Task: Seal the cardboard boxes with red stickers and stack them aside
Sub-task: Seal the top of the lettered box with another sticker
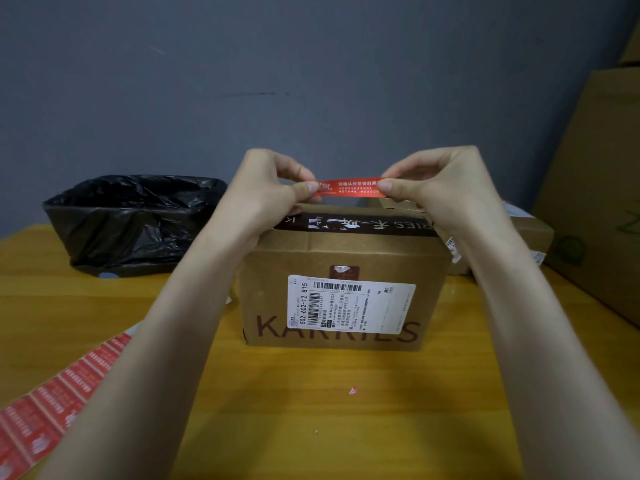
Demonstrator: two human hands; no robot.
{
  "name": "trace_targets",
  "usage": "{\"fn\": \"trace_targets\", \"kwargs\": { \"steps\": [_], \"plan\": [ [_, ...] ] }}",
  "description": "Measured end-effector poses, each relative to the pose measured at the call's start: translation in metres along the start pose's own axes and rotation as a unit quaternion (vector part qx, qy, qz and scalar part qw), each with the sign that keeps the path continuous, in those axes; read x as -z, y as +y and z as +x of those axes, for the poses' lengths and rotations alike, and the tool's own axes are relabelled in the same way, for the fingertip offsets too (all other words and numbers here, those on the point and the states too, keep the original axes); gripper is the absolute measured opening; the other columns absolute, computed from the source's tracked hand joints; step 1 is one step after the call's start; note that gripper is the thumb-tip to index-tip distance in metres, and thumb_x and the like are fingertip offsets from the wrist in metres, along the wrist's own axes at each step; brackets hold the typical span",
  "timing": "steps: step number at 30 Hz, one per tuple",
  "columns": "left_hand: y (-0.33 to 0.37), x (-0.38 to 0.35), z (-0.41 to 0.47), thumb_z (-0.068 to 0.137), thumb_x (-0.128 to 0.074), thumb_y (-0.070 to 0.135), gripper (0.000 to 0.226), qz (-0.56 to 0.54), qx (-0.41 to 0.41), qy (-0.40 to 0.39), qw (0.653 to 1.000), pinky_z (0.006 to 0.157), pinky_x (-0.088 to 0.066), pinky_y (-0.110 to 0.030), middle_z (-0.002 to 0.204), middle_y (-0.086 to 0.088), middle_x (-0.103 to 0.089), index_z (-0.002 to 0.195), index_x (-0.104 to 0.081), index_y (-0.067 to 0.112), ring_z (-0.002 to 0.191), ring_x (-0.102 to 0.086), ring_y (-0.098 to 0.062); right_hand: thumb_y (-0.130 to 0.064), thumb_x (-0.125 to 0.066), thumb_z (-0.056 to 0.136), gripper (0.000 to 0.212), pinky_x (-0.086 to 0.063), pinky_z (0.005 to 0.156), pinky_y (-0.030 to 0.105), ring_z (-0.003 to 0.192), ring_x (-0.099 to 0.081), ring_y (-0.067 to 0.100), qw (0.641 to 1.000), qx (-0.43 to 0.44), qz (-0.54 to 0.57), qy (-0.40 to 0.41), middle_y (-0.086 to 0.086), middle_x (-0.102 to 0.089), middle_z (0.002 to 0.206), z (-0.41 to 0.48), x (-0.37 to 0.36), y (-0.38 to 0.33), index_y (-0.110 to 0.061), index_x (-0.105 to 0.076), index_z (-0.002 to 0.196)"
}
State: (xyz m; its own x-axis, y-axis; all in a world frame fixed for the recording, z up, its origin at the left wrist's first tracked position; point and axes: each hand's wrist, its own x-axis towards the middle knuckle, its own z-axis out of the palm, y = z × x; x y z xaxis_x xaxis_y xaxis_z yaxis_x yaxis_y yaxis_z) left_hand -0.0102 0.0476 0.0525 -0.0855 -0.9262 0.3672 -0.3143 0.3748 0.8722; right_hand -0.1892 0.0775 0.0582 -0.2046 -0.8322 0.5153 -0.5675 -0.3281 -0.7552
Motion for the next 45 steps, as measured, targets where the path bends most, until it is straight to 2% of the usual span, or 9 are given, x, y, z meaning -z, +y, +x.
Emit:
{"fn": "trace_targets", "kwargs": {
  "steps": [5, 10, 18, 25, 31, 34, 39, 41, 45],
  "plan": [
    [-0.0025, 0.0016, 0.0005, 0.087, -0.064, 0.022, 0.013, 0.079, -0.043, 0.001, 0.996, 0.069, -0.050, -0.019, 0.080, 0.007, -0.062, 0.075, -0.059, 0.022, 0.079, -0.059, -0.005, -0.027, -0.074, 0.074, 0.023, -0.049, 0.073, 0.022, 0.075, -0.062, 0.002, 0.999, -0.026, -0.002, -0.020, -0.006, -0.069, 0.075, -0.0013, 0.0035, 0.0000, -0.025, -0.065, 0.094],
    [-0.0039, 0.0028, -0.0003, 0.082, -0.070, 0.022, 0.013, 0.081, -0.066, 0.023, 0.994, 0.071, -0.050, -0.019, 0.078, 0.007, -0.064, 0.075, -0.060, 0.025, 0.083, -0.061, -0.005, -0.026, -0.071, 0.078, 0.009, -0.042, 0.059, 0.014, 0.064, -0.059, -0.003, 0.999, -0.032, 0.012, -0.024, -0.010, -0.065, 0.070, -0.0026, 0.0040, -0.0016, -0.022, -0.067, 0.072],
    [-0.0063, 0.0004, 0.0010, 0.077, -0.075, 0.024, 0.013, 0.072, -0.061, 0.052, 0.994, 0.081, -0.054, -0.037, 0.073, 0.003, -0.070, 0.082, -0.064, 0.021, 0.082, -0.067, -0.010, -0.020, -0.072, 0.079, 0.014, -0.044, 0.071, 0.024, 0.070, -0.056, 0.005, 0.996, -0.048, 0.068, -0.025, -0.007, -0.065, 0.072, 0.0000, 0.0024, -0.0005, -0.020, -0.064, 0.068],
    [-0.0049, 0.0037, 0.0014, 0.078, -0.074, 0.018, 0.016, 0.070, -0.086, 0.050, 0.993, 0.077, -0.051, -0.029, 0.070, 0.006, -0.066, 0.067, -0.064, 0.024, 0.074, -0.063, -0.009, -0.021, -0.072, 0.078, 0.010, -0.046, 0.071, 0.027, 0.076, -0.054, 0.012, 0.993, -0.068, 0.081, -0.052, -0.005, -0.063, 0.071, -0.0004, 0.0030, -0.0006, -0.019, -0.067, 0.069],
    [-0.0019, 0.0052, -0.0008, 0.086, -0.066, 0.022, 0.016, 0.070, -0.052, 0.005, 0.996, 0.070, -0.046, -0.016, 0.077, 0.008, -0.062, 0.071, -0.060, 0.023, 0.075, -0.055, -0.001, -0.027, -0.070, 0.081, 0.012, -0.048, 0.093, 0.039, 0.094, -0.061, 0.017, 0.991, -0.093, 0.062, -0.070, -0.003, -0.067, 0.083, 0.0010, 0.0025, 0.0013, -0.020, -0.067, 0.071],
    [-0.0022, 0.0064, -0.0009, 0.085, -0.067, 0.020, 0.014, 0.055, -0.039, 0.001, 0.998, 0.072, -0.049, -0.019, 0.077, 0.002, -0.066, 0.072, -0.061, 0.021, 0.077, -0.060, -0.005, -0.025, -0.070, 0.081, 0.013, -0.048, 0.081, 0.033, 0.079, -0.059, 0.010, 0.993, -0.084, 0.052, -0.068, -0.004, -0.065, 0.076, 0.0016, 0.0014, 0.0025, -0.021, -0.065, 0.069],
    [-0.0045, 0.0066, -0.0003, 0.082, -0.071, 0.018, 0.018, 0.035, -0.020, -0.009, 0.999, 0.080, -0.053, -0.034, 0.075, 0.001, -0.069, 0.081, -0.053, 0.023, 0.081, -0.066, -0.011, -0.027, -0.070, 0.080, 0.010, -0.051, 0.071, 0.028, 0.087, -0.058, 0.012, 0.994, -0.083, 0.029, -0.059, -0.005, -0.063, 0.086, 0.0007, 0.0010, 0.0043, -0.023, -0.064, 0.073],
    [-0.0053, 0.0065, 0.0007, 0.081, -0.072, 0.018, 0.026, 0.024, -0.001, -0.012, 1.000, 0.084, -0.052, -0.040, 0.076, 0.002, -0.070, 0.088, -0.047, 0.023, 0.082, -0.066, -0.012, -0.027, -0.070, 0.079, 0.008, -0.049, 0.064, 0.023, 0.081, -0.057, 0.010, 0.994, -0.086, 0.026, -0.055, -0.007, -0.060, 0.084, 0.0014, 0.0010, 0.0044, -0.023, -0.063, 0.081],
    [-0.0069, 0.0053, 0.0025, 0.086, -0.067, 0.020, 0.032, 0.025, 0.020, -0.014, 0.999, 0.084, -0.051, -0.038, 0.078, 0.005, -0.066, 0.106, -0.042, 0.015, 0.076, -0.060, -0.006, -0.029, -0.072, 0.078, 0.041, -0.043, 0.056, 0.022, 0.076, -0.054, 0.008, 0.991, -0.115, 0.016, -0.063, -0.006, -0.055, 0.089, 0.0033, 0.0004, 0.0075, -0.028, -0.049, 0.112]
  ]
}}
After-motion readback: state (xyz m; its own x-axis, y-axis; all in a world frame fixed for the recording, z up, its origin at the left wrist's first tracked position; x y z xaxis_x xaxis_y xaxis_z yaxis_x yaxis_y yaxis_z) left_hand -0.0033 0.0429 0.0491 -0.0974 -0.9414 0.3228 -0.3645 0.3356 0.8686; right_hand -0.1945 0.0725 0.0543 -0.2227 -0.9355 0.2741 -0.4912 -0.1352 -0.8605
